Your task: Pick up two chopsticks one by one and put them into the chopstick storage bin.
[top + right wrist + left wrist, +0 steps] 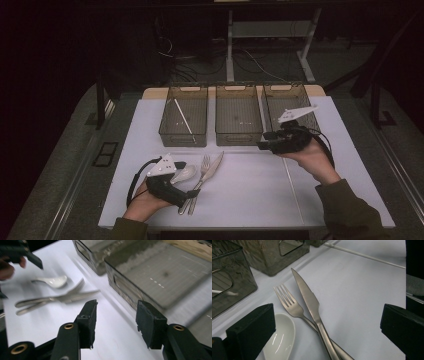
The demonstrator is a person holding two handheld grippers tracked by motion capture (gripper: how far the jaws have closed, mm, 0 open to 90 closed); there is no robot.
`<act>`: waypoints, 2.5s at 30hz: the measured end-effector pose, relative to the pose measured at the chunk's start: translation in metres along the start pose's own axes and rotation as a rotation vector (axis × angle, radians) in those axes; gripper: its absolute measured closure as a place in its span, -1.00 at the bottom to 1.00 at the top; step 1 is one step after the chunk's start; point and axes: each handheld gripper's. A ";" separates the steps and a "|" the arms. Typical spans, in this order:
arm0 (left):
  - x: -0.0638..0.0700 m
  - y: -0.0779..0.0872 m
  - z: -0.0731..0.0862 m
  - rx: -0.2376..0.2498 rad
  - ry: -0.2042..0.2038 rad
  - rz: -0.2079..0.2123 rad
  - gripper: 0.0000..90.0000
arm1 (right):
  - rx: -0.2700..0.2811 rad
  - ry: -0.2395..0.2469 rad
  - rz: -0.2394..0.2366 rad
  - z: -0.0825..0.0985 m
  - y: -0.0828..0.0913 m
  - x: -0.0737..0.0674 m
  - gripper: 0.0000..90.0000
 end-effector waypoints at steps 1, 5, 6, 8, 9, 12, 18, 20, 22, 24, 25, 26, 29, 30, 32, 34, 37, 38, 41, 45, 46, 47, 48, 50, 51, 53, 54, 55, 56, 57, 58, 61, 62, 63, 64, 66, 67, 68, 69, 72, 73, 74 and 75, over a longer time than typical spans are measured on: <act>0.000 0.000 0.000 0.000 0.000 0.001 -1.00 | -0.003 -0.007 0.011 0.005 0.003 0.000 0.15; 0.000 0.001 -0.001 0.000 0.000 -0.002 -1.00 | -0.041 -0.023 0.054 0.025 0.009 0.001 0.20; 0.000 0.001 -0.001 0.004 -0.001 -0.002 -1.00 | -0.051 -0.025 0.064 0.030 0.011 0.002 0.22; -0.001 0.002 -0.001 0.005 -0.003 -0.003 -1.00 | -0.076 -0.036 0.082 0.039 0.013 0.002 0.24; -0.001 0.002 -0.001 0.003 0.003 -0.003 -1.00 | -0.087 -0.039 0.089 0.045 0.014 0.003 0.25; -0.001 0.002 0.000 0.003 -0.002 -0.003 -1.00 | -0.126 -0.068 0.111 0.059 0.016 0.004 0.25; 0.000 0.001 -0.001 0.000 -0.002 -0.002 -1.00 | -0.190 -0.104 0.142 0.081 0.013 0.008 0.25; 0.000 0.001 -0.001 -0.003 -0.006 -0.002 -1.00 | -0.209 -0.109 0.148 0.087 0.011 0.008 0.25; 0.000 0.002 -0.001 -0.004 -0.006 -0.003 -1.00 | -0.226 -0.107 0.151 0.091 0.010 0.007 0.25; 0.000 0.002 -0.001 -0.002 -0.004 -0.003 -1.00 | -0.237 -0.103 0.158 0.095 0.008 0.007 0.27; 0.000 0.002 -0.001 -0.002 -0.005 -0.003 -1.00 | -0.244 -0.101 0.168 0.097 0.007 0.007 0.27; 0.000 0.002 -0.001 -0.002 -0.005 -0.002 -1.00 | -0.249 -0.103 0.171 0.099 0.006 0.007 0.28; 0.000 0.002 -0.001 -0.003 -0.008 -0.002 -1.00 | -0.265 -0.103 0.177 0.102 0.003 0.008 0.32; 0.000 0.002 -0.001 -0.004 -0.009 -0.002 -1.00 | -0.268 -0.101 0.179 0.103 0.003 0.008 0.33; 0.000 0.002 -0.001 -0.003 -0.008 -0.003 -1.00 | -0.275 -0.102 0.185 0.104 0.001 0.008 0.37; 0.000 0.002 -0.001 -0.004 -0.006 -0.004 -1.00 | -0.293 -0.089 0.193 0.105 0.000 0.007 0.41; 0.000 0.002 -0.001 -0.004 -0.006 -0.002 -1.00 | -0.304 -0.068 0.210 0.105 -0.002 0.006 0.47; 0.000 0.002 -0.001 -0.003 -0.008 -0.002 -1.00 | -0.304 -0.065 0.214 0.105 -0.002 0.006 0.50; 0.000 0.002 -0.001 -0.004 -0.009 0.000 -1.00 | -0.309 -0.060 0.221 0.105 -0.002 0.006 0.54; 0.001 0.002 -0.001 -0.004 -0.008 0.000 -1.00 | -0.312 -0.068 0.215 0.105 -0.002 0.007 0.56; 0.001 0.002 -0.001 -0.004 -0.009 0.000 -1.00 | -0.313 -0.070 0.214 0.104 -0.002 0.007 0.56; 0.001 0.002 -0.001 -0.008 -0.010 0.001 -1.00 | -0.312 -0.071 0.213 0.104 -0.002 0.007 0.57; 0.001 0.001 -0.001 -0.008 -0.010 0.001 -1.00 | -0.313 -0.073 0.212 0.104 -0.002 0.007 0.57; 0.001 0.001 -0.001 -0.007 -0.012 0.001 -1.00 | -0.314 -0.082 0.208 0.104 -0.002 0.007 0.59; 0.001 0.001 -0.002 -0.007 -0.011 0.001 -1.00 | -0.316 -0.083 0.206 0.104 -0.001 0.008 0.64; 0.001 0.001 -0.002 -0.008 -0.013 0.001 -1.00 | -0.317 -0.089 0.193 0.103 0.001 0.009 0.65; 0.001 0.001 -0.002 -0.012 -0.014 0.001 -1.00 | -0.316 -0.093 0.193 0.103 0.001 0.009 0.65; 0.001 0.001 -0.002 -0.012 -0.014 0.002 -1.00 | -0.317 -0.097 0.195 0.103 0.001 0.009 0.65; 0.001 0.001 -0.002 -0.011 -0.013 0.002 -1.00 | -0.317 -0.093 0.200 0.103 0.001 0.008 0.65; 0.001 0.001 -0.002 -0.012 -0.016 0.004 -1.00 | -0.319 -0.087 0.203 0.103 0.000 0.007 0.65; 0.001 0.001 -0.002 -0.012 -0.019 0.004 -1.00 | -0.319 -0.085 0.208 0.103 0.000 0.006 0.66; 0.002 0.000 -0.002 -0.007 -0.016 0.005 -1.00 | -0.326 -0.093 0.219 0.103 -0.001 0.006 0.62; 0.001 0.001 -0.002 -0.009 -0.019 0.005 -1.00 | -0.327 -0.092 0.222 0.103 -0.001 0.005 0.62; 0.001 0.000 -0.002 -0.007 -0.017 0.005 -1.00 | -0.330 -0.090 0.224 0.103 -0.001 0.004 0.62; 0.001 0.000 -0.002 -0.007 -0.017 0.005 -1.00 | -0.330 -0.085 0.221 0.102 -0.001 0.004 0.65; 0.002 0.000 -0.003 -0.001 -0.012 0.005 -1.00 | -0.319 -0.111 0.184 0.101 -0.002 0.005 0.68; 0.002 0.000 -0.003 0.000 -0.012 0.005 -1.00 | -0.322 -0.096 0.175 0.101 -0.003 0.003 0.68; 0.002 0.000 -0.003 0.001 -0.011 0.005 -1.00 | -0.325 -0.086 0.185 0.099 -0.004 0.000 0.68; 0.002 0.000 -0.003 0.000 -0.011 0.005 -1.00 | -0.330 -0.070 0.186 0.098 -0.005 0.000 0.69; 0.002 0.000 -0.003 -0.001 -0.012 0.005 -1.00 | -0.326 -0.062 0.179 0.096 -0.006 -0.002 0.78; 0.002 0.000 -0.003 -0.002 -0.011 0.005 -1.00 | -0.314 -0.067 0.161 0.095 -0.006 -0.003 0.89; 0.002 0.000 -0.003 -0.002 -0.012 0.004 -1.00 | -0.311 -0.057 0.154 0.093 -0.007 -0.006 0.96; 0.002 0.000 -0.004 -0.003 -0.014 0.005 -1.00 | -0.316 -0.034 0.166 0.092 -0.009 -0.008 0.96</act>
Point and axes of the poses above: each handheld gripper's, and its own axes: y roughly backward along the jaws, z roughly out of its underside, x roughly to its right, and after that the axes turned 1 degree about z, right-handed
